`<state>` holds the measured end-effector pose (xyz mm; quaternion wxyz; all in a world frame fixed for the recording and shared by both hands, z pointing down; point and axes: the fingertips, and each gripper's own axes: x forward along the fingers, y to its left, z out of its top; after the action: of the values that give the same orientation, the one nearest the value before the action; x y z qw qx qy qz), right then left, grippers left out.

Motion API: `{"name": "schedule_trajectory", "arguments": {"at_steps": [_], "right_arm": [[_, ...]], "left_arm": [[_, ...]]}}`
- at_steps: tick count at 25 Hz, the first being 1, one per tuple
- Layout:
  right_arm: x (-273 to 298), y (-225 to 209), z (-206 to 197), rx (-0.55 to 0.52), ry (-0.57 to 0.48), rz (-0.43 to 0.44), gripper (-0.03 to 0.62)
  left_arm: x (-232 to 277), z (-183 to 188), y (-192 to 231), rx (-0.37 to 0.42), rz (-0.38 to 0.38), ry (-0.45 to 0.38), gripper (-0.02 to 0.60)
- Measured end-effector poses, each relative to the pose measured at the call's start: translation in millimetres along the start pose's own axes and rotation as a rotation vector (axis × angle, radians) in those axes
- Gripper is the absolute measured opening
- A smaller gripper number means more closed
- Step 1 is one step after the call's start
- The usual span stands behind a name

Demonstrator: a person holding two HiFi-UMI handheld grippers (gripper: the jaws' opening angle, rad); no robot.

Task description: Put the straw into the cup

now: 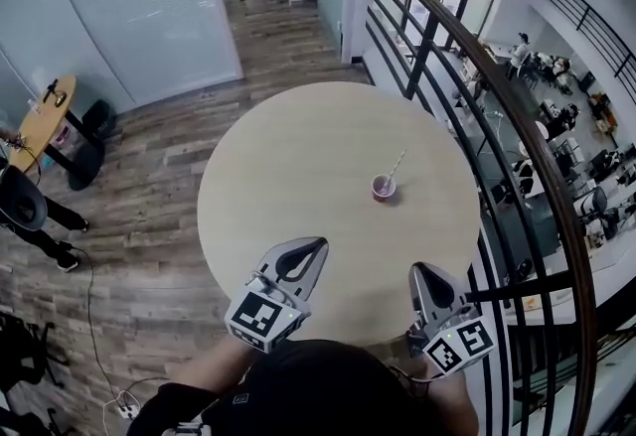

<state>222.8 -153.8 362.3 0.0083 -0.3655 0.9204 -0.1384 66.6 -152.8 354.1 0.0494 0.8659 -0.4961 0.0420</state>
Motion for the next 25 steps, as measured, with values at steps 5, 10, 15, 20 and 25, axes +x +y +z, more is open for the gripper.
{"name": "schedule_trajectory", "arguments": {"at_steps": [5, 10, 15, 20, 25], "right_arm": [[0, 4, 5, -0.021, -0.001, 0.008, 0.02], [1, 6, 7, -0.033, -0.003, 0.007, 0.02], [4, 3, 9, -0.028, -0.007, 0.009, 0.02], [3, 5, 5, -0.023, 0.003, 0.015, 0.02], [1, 11, 5, -0.022, 0.004, 0.022, 0.02]], "left_arm": [[-2, 0, 1, -0.008, 0.013, 0.003, 0.006], [-4, 1, 5, -0.017, 0.023, 0.002, 0.006], [-2, 2, 6, -0.027, 0.029, 0.004, 0.006], [-3, -1, 5, -0.034, 0.028, 0.013, 0.006], [-8, -3, 3, -0.04, 0.027, 0.022, 0.006]]}}
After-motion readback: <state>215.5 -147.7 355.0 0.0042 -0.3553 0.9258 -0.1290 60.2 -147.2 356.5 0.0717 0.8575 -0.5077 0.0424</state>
